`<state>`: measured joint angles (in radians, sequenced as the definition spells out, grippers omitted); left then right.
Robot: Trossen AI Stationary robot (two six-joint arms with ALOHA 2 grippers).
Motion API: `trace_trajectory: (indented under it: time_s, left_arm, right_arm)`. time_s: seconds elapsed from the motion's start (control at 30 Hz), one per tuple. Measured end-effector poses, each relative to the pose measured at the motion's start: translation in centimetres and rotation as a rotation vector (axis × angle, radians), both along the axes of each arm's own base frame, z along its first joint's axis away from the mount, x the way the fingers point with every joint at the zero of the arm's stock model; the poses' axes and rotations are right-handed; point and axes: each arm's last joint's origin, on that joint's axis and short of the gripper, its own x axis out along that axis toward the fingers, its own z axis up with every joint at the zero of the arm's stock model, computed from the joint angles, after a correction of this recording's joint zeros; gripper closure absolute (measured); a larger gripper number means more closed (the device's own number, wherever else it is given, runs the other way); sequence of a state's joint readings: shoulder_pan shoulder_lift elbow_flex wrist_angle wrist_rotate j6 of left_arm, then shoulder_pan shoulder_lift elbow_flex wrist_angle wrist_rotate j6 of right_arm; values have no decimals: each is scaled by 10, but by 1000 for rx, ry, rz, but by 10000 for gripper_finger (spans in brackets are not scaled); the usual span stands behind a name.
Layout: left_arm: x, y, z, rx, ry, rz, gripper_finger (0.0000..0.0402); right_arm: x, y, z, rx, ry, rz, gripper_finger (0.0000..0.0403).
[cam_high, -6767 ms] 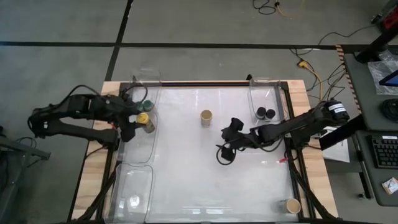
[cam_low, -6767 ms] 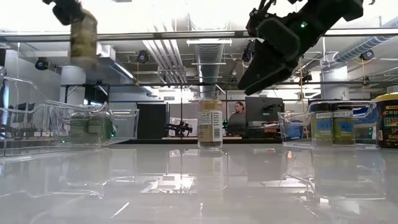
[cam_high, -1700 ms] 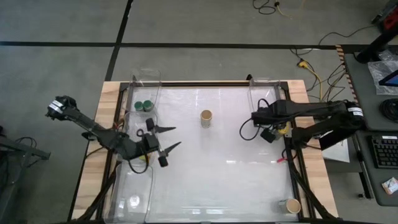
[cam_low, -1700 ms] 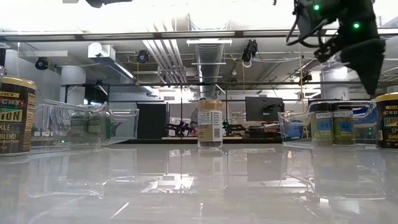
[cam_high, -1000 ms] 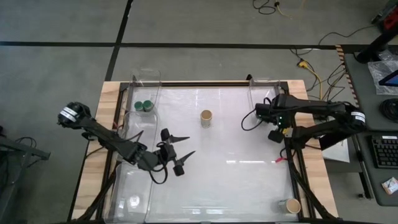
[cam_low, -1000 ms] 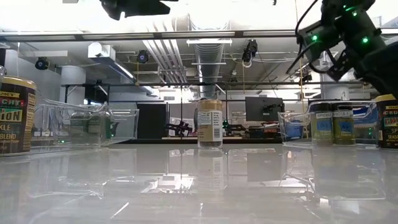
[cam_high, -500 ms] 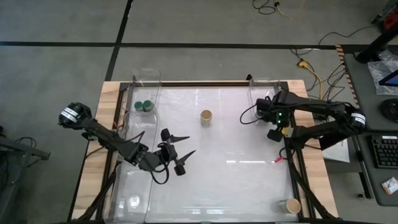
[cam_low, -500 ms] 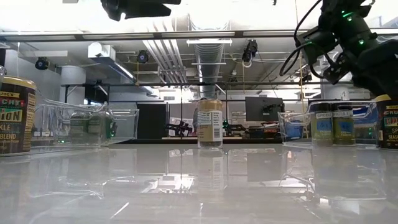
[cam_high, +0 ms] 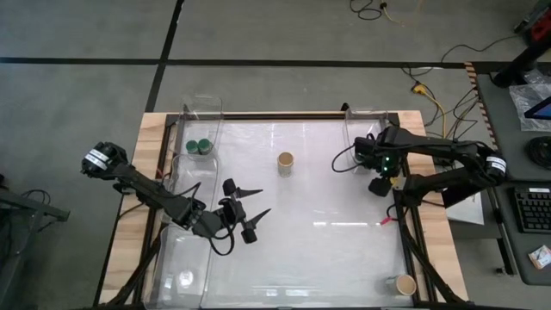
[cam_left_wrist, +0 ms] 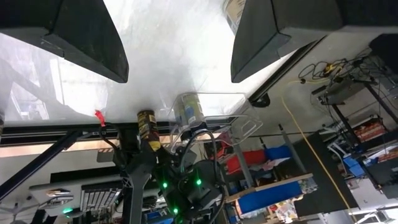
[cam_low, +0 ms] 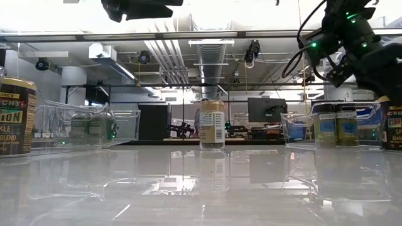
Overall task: Sort spices by type
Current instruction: Put the yellow spice bottle into the middle left transparent bin
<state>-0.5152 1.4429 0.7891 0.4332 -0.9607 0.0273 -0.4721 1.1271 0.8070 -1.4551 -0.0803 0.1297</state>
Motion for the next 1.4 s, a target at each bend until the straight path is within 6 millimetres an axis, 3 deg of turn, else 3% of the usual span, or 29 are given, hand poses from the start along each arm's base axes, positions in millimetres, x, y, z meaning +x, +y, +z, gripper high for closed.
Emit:
trace_trajectory:
  time_s: [0.3,0.5,0.73,1.03,1.4]
  left_arm:
    - [-1,0,-3,-10,20,4,134]
    - [-1,0,-4,-11,23,5,134]
    - [-1,1,-4,-13,22,8,134]
    - [-6,-4,0,-13,21,-17,134]
    - [-29,-22,-6,-50,85,-50,134]
  right_arm:
    - [6,4,2,-26,-7,-21,174]
    - [27,17,27,-72,-57,-1,180]
    - [89,37,51,-131,-62,160,181]
    - [184,59,39,-224,34,500,175]
    - [247,63,34,-123,-62,586,176]
